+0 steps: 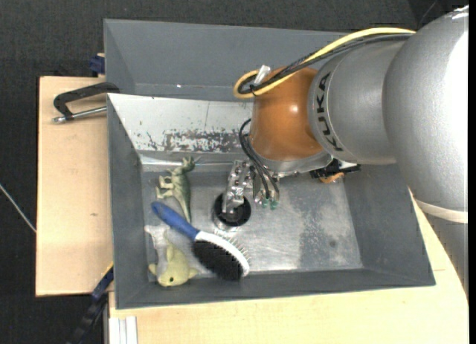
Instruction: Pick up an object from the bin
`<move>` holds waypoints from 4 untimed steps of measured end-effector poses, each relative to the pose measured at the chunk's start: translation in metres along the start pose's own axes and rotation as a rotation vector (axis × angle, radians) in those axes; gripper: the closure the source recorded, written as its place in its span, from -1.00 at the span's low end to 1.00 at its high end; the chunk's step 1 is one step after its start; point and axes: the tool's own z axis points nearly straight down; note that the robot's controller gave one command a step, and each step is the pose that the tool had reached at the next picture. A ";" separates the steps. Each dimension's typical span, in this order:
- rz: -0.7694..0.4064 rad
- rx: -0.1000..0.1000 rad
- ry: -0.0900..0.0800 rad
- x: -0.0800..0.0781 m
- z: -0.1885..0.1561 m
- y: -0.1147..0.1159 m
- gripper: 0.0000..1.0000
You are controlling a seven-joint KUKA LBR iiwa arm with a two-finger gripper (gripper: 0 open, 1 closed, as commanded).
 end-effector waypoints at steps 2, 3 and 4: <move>0.007 0.000 0.001 0.000 0.000 0.000 1.00; 0.001 -0.001 -0.001 0.000 0.001 -0.001 1.00; 0.002 -0.002 0.000 0.000 0.001 -0.002 1.00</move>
Offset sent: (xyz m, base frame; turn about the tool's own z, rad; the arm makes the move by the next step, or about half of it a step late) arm -0.0018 -0.0191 -0.0281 -0.0187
